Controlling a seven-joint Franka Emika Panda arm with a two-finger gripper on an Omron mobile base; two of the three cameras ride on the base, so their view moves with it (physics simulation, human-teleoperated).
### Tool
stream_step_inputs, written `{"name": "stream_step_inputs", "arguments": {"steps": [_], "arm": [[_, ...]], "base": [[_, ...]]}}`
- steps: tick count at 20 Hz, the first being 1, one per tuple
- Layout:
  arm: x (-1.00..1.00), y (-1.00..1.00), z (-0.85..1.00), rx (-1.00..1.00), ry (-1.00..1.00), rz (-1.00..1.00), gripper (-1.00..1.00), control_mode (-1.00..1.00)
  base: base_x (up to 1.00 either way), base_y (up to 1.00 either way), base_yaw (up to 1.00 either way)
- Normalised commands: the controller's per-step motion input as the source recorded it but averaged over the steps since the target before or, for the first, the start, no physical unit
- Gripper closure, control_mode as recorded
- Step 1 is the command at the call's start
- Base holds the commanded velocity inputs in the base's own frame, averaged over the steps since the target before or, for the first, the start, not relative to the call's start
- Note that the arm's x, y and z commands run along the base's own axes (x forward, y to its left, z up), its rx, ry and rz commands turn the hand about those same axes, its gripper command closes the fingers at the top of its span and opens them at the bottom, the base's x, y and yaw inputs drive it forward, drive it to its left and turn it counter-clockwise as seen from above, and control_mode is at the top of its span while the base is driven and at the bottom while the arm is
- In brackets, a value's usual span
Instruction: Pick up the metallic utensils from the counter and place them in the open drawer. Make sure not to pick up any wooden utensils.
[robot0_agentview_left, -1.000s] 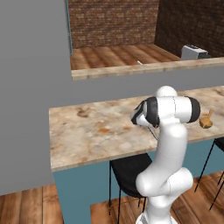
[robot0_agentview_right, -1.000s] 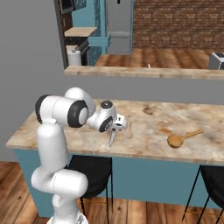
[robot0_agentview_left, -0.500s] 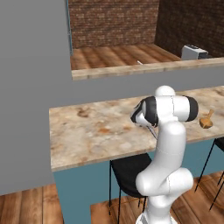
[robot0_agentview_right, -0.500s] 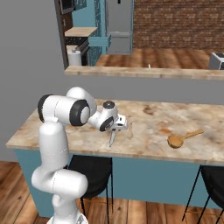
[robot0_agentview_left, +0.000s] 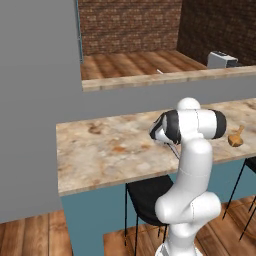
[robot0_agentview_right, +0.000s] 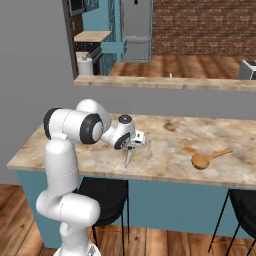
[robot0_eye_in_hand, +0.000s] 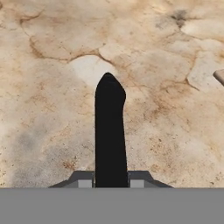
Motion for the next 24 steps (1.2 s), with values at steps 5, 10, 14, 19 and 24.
{"name": "stream_step_inputs", "arguments": {"steps": [5, 10, 14, 19, 24], "arm": [[-0.05, 0.0, 0.08, 0.0, 0.03, 0.0, 1.0, -1.0], [-0.62, 0.0, 0.88, 0.0, 0.0, 0.0, 1.0, -1.0], [-0.79, 0.0, 1.0, -0.02, 0.0, 0.01, 1.0, -1.0], [-0.94, 0.0, 1.0, -0.04, 0.02, 0.04, 1.0, -1.0], [-0.95, 0.09, 0.99, -0.06, 0.04, 0.02, 1.0, -1.0]], "base": [[0.0, 0.0, 0.0], [0.0, 0.0, 0.0], [0.0, 0.0, 0.0], [0.0, 0.0, 0.0], [0.0, 0.0, 0.0]]}}
